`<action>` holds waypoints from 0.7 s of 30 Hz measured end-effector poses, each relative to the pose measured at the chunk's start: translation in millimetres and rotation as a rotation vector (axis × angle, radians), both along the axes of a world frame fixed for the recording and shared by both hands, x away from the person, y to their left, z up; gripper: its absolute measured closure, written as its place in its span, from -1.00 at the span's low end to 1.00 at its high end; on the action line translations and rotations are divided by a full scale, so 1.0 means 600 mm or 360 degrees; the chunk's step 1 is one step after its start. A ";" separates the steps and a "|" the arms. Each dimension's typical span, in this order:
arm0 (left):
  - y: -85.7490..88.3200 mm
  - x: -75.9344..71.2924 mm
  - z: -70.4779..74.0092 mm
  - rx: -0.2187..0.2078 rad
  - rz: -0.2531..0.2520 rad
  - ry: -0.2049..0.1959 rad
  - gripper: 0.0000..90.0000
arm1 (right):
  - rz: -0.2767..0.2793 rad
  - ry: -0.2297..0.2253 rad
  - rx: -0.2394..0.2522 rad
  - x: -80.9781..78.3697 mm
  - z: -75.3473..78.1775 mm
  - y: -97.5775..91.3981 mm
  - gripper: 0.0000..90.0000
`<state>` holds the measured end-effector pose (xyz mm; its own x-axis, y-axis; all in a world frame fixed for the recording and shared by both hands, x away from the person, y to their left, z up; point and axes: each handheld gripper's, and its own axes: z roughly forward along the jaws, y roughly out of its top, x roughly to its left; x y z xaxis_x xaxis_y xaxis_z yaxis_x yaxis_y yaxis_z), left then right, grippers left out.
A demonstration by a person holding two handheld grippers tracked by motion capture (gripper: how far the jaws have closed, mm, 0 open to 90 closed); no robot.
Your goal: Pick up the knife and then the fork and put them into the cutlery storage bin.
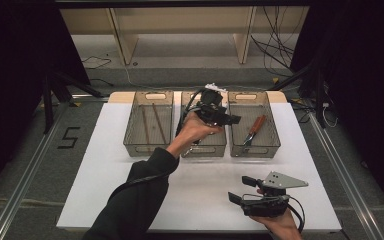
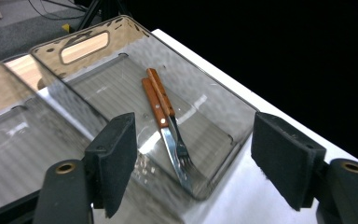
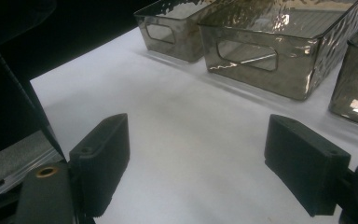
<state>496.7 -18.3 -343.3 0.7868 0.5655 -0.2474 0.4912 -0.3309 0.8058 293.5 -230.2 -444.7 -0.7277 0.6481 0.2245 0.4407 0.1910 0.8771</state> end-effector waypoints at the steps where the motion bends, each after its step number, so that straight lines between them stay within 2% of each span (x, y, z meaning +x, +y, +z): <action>1: 0.008 -0.006 0.001 -0.0005 0.0000 -0.0009 -0.34 | -0.0002 -0.0001 0.0003 0.000 0.000 0.000 -0.49; 6: 0.048 -0.033 -0.001 0.0006 -0.0012 -0.0055 -0.39 | -0.0014 -0.0003 0.0005 0.001 0.000 -0.002 -0.49; 13: 0.090 -0.066 -0.012 0.0003 -0.0012 -0.0068 -0.44 | -0.0020 -0.0002 0.0008 0.001 0.000 -0.002 -0.49; 21: 0.130 -0.095 -0.022 -0.0048 0.0004 -0.0079 -0.48 | -0.0029 0.0001 0.0009 0.001 0.000 -0.003 -0.49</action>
